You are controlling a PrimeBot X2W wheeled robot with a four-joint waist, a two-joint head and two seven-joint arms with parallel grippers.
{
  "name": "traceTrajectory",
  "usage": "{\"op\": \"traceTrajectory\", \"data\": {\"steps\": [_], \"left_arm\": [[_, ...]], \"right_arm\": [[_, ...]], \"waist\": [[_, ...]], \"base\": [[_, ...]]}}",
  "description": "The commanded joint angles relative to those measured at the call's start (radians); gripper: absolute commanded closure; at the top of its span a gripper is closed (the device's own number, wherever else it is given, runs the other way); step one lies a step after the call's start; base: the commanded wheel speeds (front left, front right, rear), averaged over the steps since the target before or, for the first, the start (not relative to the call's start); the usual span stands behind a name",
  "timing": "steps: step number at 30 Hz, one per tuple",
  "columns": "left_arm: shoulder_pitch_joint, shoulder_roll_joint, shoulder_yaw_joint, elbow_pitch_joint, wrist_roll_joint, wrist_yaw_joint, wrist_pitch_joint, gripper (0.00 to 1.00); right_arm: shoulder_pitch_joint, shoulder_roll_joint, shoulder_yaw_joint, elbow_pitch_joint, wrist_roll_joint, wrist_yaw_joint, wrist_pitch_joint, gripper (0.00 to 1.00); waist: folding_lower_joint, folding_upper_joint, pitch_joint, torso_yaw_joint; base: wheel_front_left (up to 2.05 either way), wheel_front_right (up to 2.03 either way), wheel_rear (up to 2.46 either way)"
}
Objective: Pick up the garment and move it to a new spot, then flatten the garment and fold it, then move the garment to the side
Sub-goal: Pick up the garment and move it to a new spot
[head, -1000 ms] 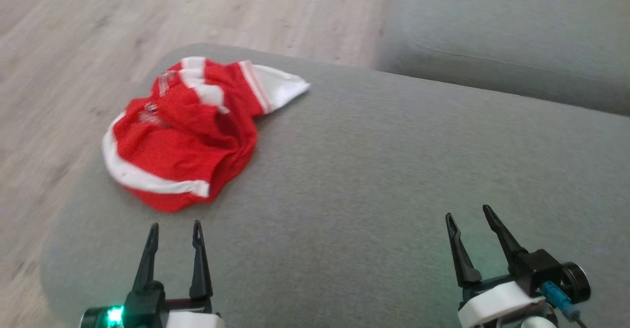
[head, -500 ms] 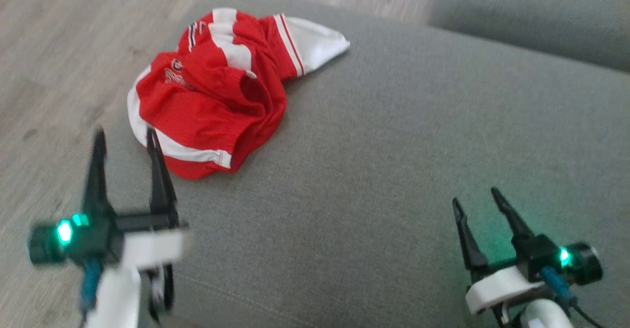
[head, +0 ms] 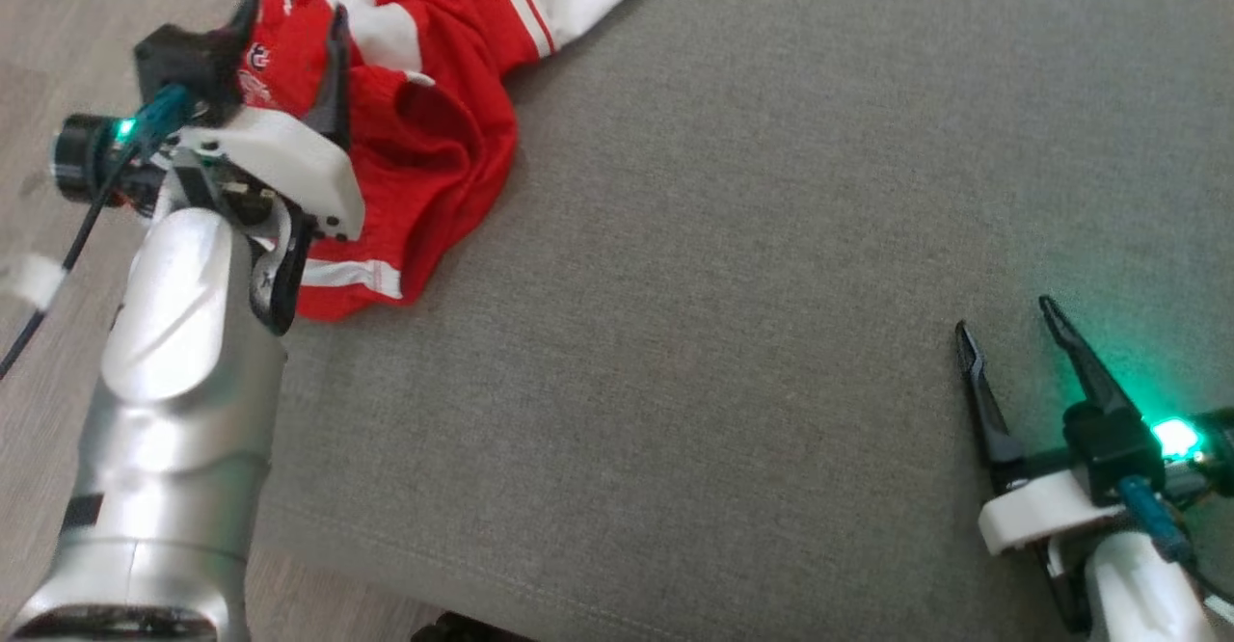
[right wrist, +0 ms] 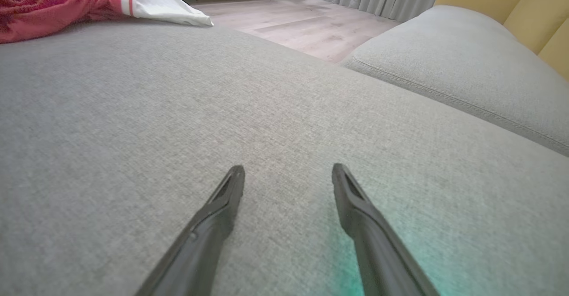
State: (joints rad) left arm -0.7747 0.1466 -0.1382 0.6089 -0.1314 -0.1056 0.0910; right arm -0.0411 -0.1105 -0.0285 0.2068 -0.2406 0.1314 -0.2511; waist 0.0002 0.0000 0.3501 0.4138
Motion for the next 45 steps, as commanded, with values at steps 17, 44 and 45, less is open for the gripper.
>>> {"op": "traceTrajectory", "data": {"steps": [17,44,45], "left_arm": [[-0.182,0.095,-0.219,0.322,-0.215,-0.025,-0.136,1.0],[-0.454,0.093,-0.426,-0.205,-0.49,0.019,-0.087,1.0],[-0.458,0.067,-0.434,-0.19,-0.5,0.016,-0.084,1.0]], "right_arm": [[-0.054,-0.025,0.019,-0.042,0.01,-0.001,-0.011,0.0],[-0.043,0.06,0.128,0.001,0.259,-0.001,-0.011,0.0],[-0.047,0.06,0.133,0.0,0.267,-0.001,-0.011,0.0]], "waist": [[-0.0002,0.0,0.071,-0.059],[-0.0002,0.0,-0.2,-0.594],[-0.0002,0.0,-0.196,-0.612]], "base": [[0.0,0.0,0.0],[0.0,0.0,0.0],[0.0,0.0,0.0]]}}
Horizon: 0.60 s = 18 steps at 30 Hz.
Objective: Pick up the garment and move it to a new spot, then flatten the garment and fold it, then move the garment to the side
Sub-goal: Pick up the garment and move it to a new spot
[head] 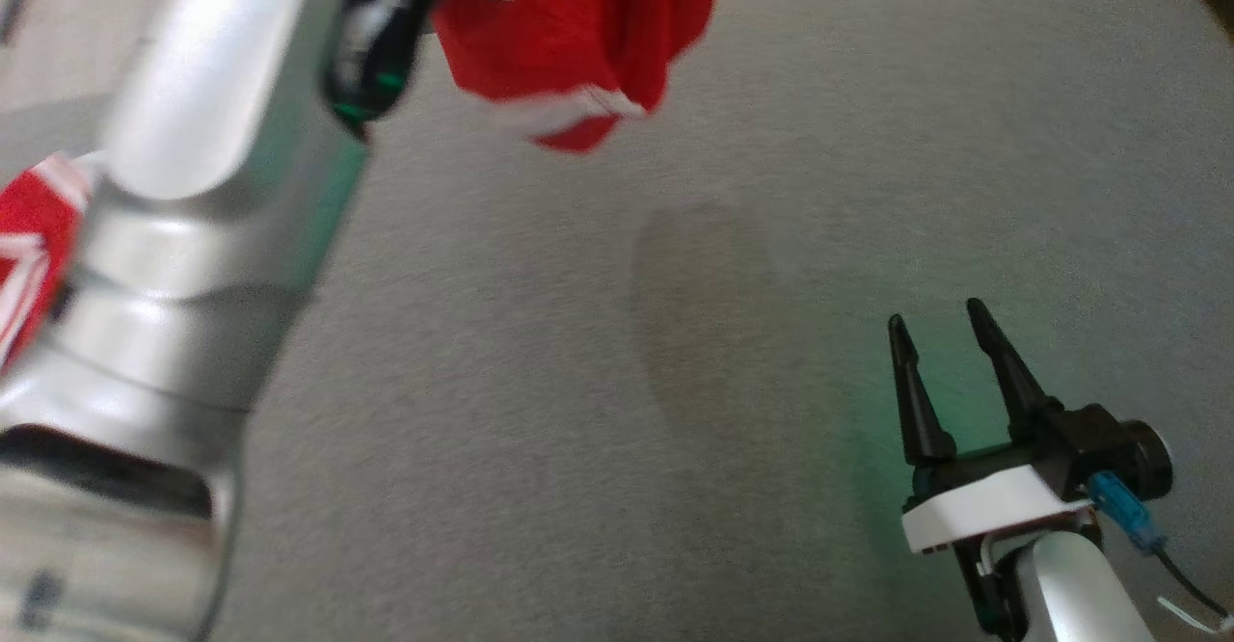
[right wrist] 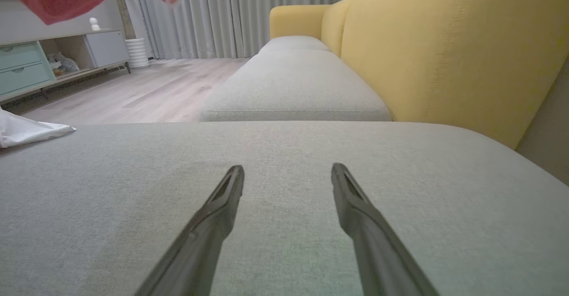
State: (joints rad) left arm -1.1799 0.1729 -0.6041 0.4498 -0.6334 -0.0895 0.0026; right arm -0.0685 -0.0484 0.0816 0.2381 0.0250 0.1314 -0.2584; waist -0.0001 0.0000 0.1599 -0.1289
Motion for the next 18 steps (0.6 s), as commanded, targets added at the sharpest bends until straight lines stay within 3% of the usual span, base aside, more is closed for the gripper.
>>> {"op": "traceTrajectory", "data": {"steps": [1,5,15,16,17,18], "left_arm": [[-0.053,0.016,0.03,-0.014,-0.012,-0.001,0.004,1.0],[-0.021,-0.052,0.013,0.06,-0.045,-0.002,-0.015,1.0],[0.388,-0.066,0.031,0.253,-0.133,0.012,-0.194,1.0],[0.439,-0.067,0.034,0.27,-0.141,0.011,-0.213,0.59],[0.485,-0.069,0.034,0.287,-0.144,0.009,-0.228,0.0],[0.524,-0.069,0.036,0.3,-0.142,0.011,-0.241,0.0]], "right_arm": [[-0.023,-0.002,0.031,-0.032,0.01,-0.001,-0.003,0.0],[-0.029,-0.002,0.056,-0.034,0.039,-0.001,-0.003,0.0],[-0.013,-0.002,0.082,-0.022,0.059,-0.001,-0.003,0.0],[-0.01,-0.002,0.087,-0.021,0.058,-0.001,-0.003,0.0],[-0.007,-0.002,0.092,-0.018,0.058,-0.001,-0.003,0.0],[-0.004,-0.002,0.099,-0.015,0.058,-0.001,-0.003,0.0]], "waist": [[0.0001,0.0,-0.002,-0.089],[0.0001,0.0,0.009,-0.145],[0.0001,0.0,0.012,-0.18],[0.0001,0.0,0.011,-0.172],[0.0001,0.0,0.009,-0.163],[0.0001,0.0,0.006,-0.155]], "base": [[0.0,0.0,0.0],[0.0,0.0,0.0],[0.0,0.0,0.0],[0.0,0.0,0.0],[0.0,0.0,0.0],[0.0,0.0,0.0]]}}
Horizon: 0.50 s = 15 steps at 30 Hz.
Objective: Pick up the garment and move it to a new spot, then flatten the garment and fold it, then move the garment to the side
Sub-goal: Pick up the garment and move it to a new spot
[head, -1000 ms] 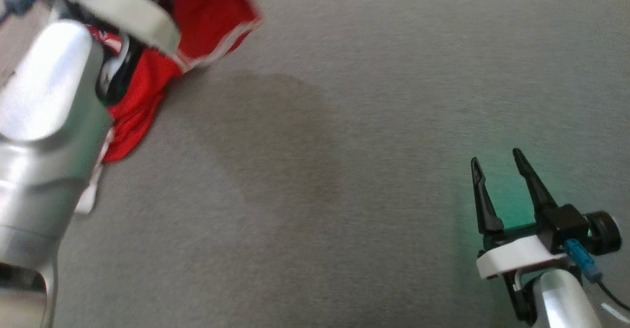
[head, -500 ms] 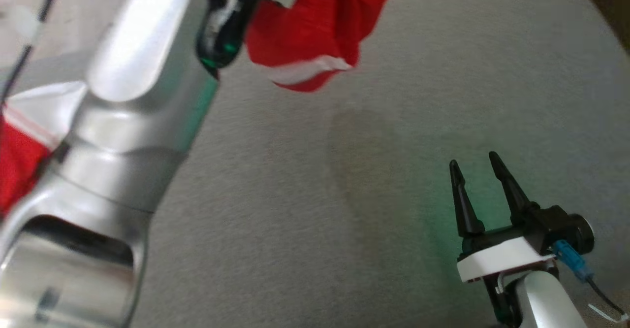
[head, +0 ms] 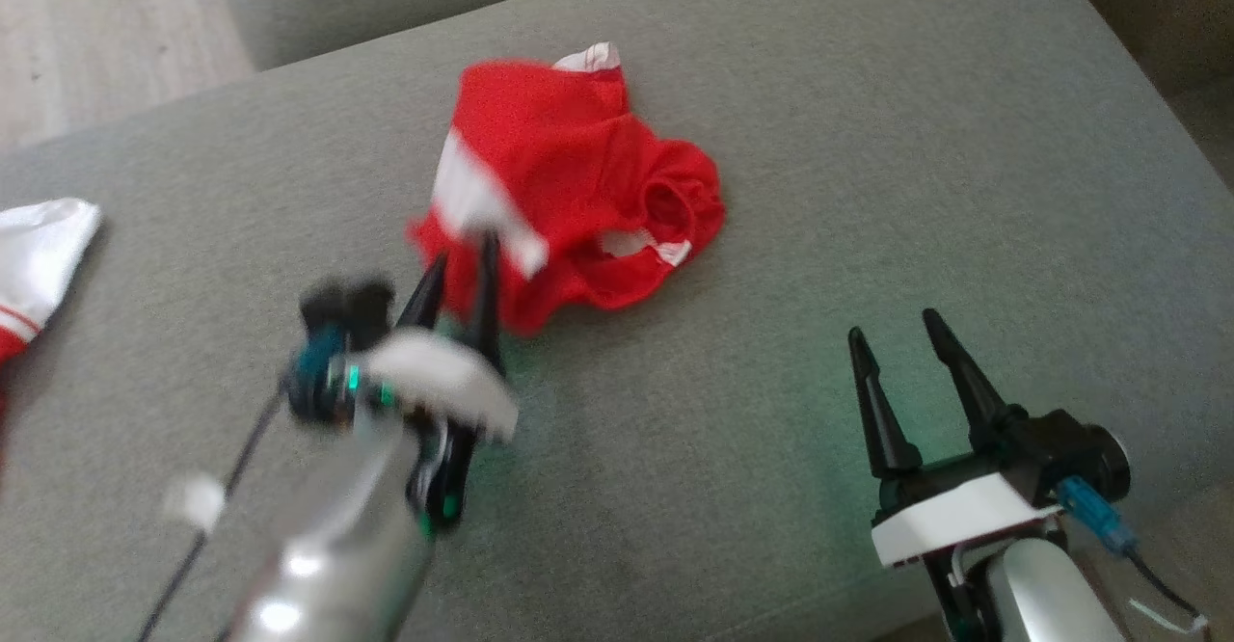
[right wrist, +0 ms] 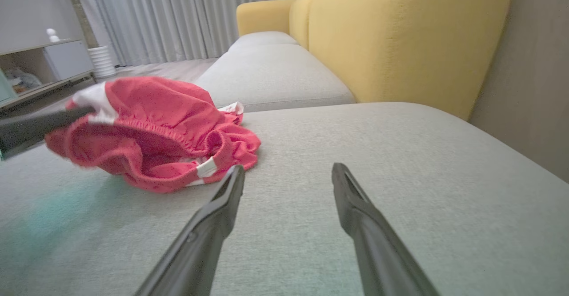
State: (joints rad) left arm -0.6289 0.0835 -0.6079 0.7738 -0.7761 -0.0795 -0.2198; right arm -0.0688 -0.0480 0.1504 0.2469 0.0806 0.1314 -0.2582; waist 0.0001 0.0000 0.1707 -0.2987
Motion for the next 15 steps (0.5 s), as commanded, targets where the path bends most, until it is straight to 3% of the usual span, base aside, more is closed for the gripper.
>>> {"op": "traceTrajectory", "data": {"steps": [1,5,10,15], "left_arm": [[0.011,0.018,0.046,-0.015,0.006,0.008,-0.03,0.0],[0.14,0.008,0.115,-0.085,0.078,0.039,-0.041,0.0],[0.329,-0.011,0.265,-0.343,0.275,0.097,-0.042,0.0],[0.502,-0.026,0.383,-0.594,0.458,0.145,-0.042,0.0]], "right_arm": [[0.001,-0.002,0.032,-0.021,-0.001,-0.001,-0.004,0.0],[0.028,-0.002,0.01,-0.013,-0.01,-0.001,-0.004,0.0],[0.064,-0.002,-0.015,-0.014,-0.021,-0.001,-0.004,0.0],[0.066,-0.002,-0.028,-0.021,-0.047,-0.001,-0.004,0.0]], "waist": [[-0.0001,0.0,-0.011,0.029],[-0.0001,0.0,-0.047,0.106],[-0.0001,0.0,-0.1,0.211],[-0.0001,0.0,-0.139,0.272]], "base": [[0.0,0.0,0.0],[0.0,0.0,0.0],[0.0,0.0,0.0],[0.0,0.0,0.0]]}}
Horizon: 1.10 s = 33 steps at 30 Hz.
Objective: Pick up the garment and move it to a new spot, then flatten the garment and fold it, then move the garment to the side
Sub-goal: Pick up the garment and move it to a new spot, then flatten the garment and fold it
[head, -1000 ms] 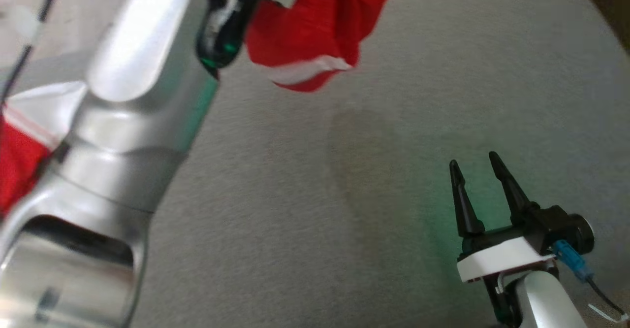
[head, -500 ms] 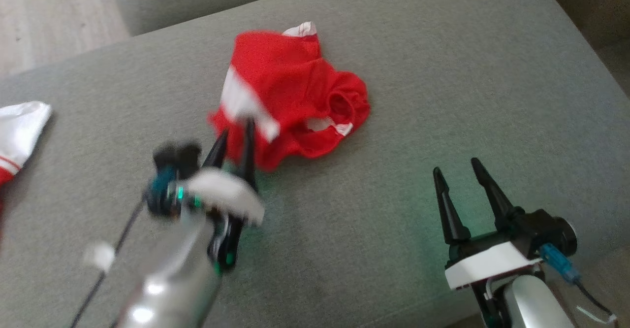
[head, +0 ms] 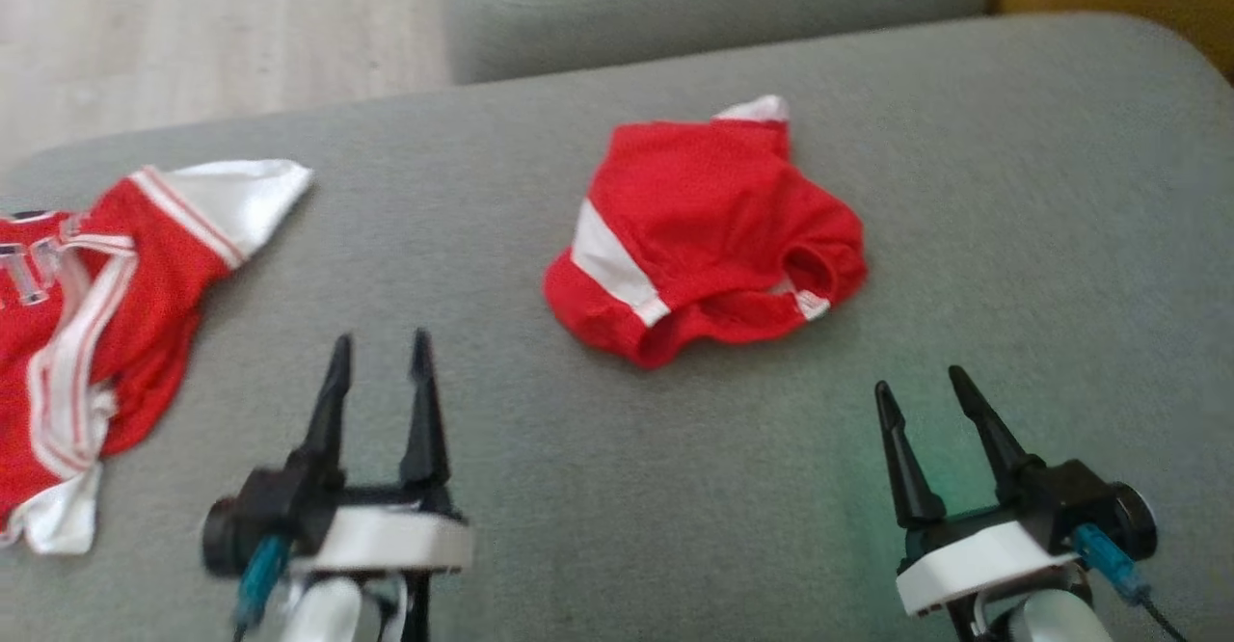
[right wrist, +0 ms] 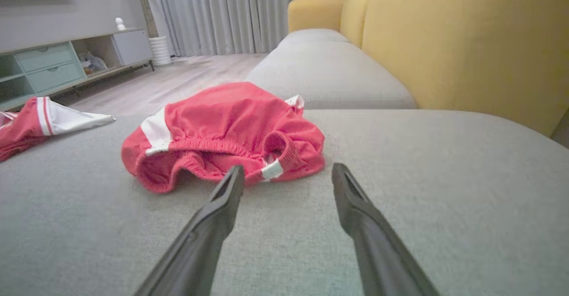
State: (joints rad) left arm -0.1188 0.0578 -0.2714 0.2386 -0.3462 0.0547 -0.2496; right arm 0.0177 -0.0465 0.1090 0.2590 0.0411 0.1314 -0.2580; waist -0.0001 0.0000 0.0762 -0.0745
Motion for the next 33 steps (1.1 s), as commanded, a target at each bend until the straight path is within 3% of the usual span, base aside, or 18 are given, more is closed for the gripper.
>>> {"op": "traceTrajectory", "data": {"steps": [1,7,14,33], "left_arm": [[0.021,-0.002,0.062,-0.097,0.06,0.023,-0.012,0.0],[0.13,-0.005,0.078,-0.219,0.183,0.044,-0.012,0.0],[0.224,-0.007,0.085,-0.234,0.249,0.071,-0.012,0.0],[0.261,-0.007,0.083,-0.197,0.234,0.091,-0.012,0.0]], "right_arm": [[-0.02,-0.004,0.008,-0.036,-0.01,-0.001,-0.004,0.0],[-0.008,-0.004,-0.02,-0.061,-0.005,-0.001,-0.004,0.0],[0.05,-0.004,-0.039,-0.089,0.013,-0.001,-0.004,0.0],[0.085,-0.004,-0.038,-0.1,-0.014,-0.001,-0.004,0.0]], "waist": [[0.0001,0.0,-0.051,0.054],[0.0001,0.0,-0.074,0.081],[0.0001,0.0,-0.101,0.103],[0.0001,0.0,-0.125,0.123]], "base": [[0.0,0.0,0.0],[0.0,0.0,0.0],[0.0,0.0,0.0],[0.0,0.0,0.0]]}}
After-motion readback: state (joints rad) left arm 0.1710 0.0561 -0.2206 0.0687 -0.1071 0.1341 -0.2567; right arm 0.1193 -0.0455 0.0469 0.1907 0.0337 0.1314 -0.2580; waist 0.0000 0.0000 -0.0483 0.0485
